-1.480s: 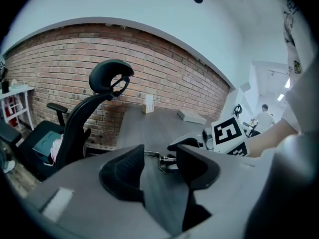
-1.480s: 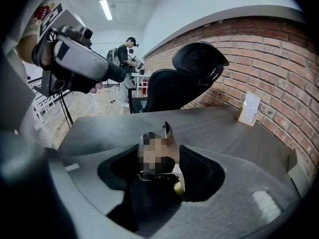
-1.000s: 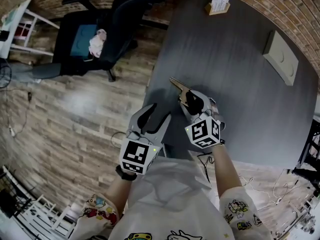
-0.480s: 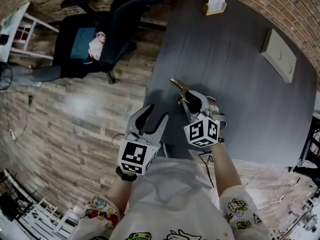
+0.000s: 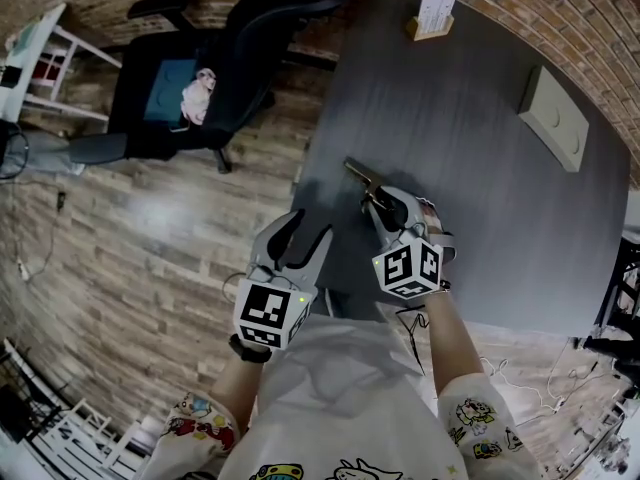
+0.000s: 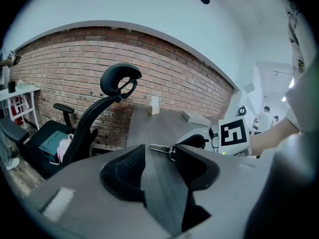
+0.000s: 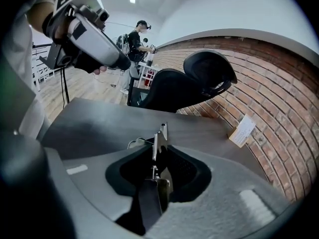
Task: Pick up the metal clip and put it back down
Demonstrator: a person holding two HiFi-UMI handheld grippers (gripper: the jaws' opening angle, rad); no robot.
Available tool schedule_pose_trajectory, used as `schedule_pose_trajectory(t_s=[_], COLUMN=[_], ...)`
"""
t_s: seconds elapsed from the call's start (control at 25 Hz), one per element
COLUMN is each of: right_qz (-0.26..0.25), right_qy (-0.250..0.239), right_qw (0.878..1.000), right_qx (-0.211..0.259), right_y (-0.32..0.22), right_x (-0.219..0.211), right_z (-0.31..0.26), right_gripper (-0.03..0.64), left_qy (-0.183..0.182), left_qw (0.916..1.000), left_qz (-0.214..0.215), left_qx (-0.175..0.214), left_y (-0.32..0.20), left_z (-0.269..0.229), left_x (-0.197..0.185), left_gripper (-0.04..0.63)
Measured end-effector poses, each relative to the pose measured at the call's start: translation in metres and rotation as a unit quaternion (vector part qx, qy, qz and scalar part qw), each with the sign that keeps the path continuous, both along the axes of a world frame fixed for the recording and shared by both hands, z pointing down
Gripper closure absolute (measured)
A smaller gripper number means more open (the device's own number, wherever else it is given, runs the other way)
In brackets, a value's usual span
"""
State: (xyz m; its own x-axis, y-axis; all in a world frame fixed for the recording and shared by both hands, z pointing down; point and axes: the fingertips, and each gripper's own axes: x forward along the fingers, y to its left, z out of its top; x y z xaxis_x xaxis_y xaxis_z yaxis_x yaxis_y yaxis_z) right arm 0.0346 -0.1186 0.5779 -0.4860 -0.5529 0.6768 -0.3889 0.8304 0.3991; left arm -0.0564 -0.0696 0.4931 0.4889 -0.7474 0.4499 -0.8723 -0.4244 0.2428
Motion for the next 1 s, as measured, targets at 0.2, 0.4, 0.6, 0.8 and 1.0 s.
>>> schedule_pose_trajectory(t_s=[0.2,0.4,0.6,0.8,1.0], right_qz=[0.011,0.019,0.030,0.049,0.078], right_qy=[-0.010,-0.021,-0.035,-0.055,-0.091], right_qw=[1.000,0.999,0.998,0.995,0.989], right_qx=[0.007,0.021,0.040,0.062,0.085], right_y=[-0.004,-0.009,-0.015,-0.013,-0.015], right_x=[0.003,0.008,0.013,0.022,0.034], right_z=[-0.013,-0.031,-0.054,-0.082,-0.116], right_gripper=[0.523,0.523,0.525,0.525,0.525], left_qy=[0.000,-0.003,-0.006,-0.007,-0.005], left_qw=[0.9999,0.9998,0.9992,0.9984,0.9964], left_qz=[-0.002,-0.005,-0.008,-0.008,-0.002], left_qx=[0.011,0.021,0.040,0.056,0.085], left_y=[-0.004,-0.010,-0.017,-0.017,-0.026], left_z=[-0.008,-0.018,-0.032,-0.048,-0.069], left_x=[-0.003,-0.004,-0.006,-0.007,-0.004], left_gripper=[0.408,0.419,0.425,0.433,0.445])
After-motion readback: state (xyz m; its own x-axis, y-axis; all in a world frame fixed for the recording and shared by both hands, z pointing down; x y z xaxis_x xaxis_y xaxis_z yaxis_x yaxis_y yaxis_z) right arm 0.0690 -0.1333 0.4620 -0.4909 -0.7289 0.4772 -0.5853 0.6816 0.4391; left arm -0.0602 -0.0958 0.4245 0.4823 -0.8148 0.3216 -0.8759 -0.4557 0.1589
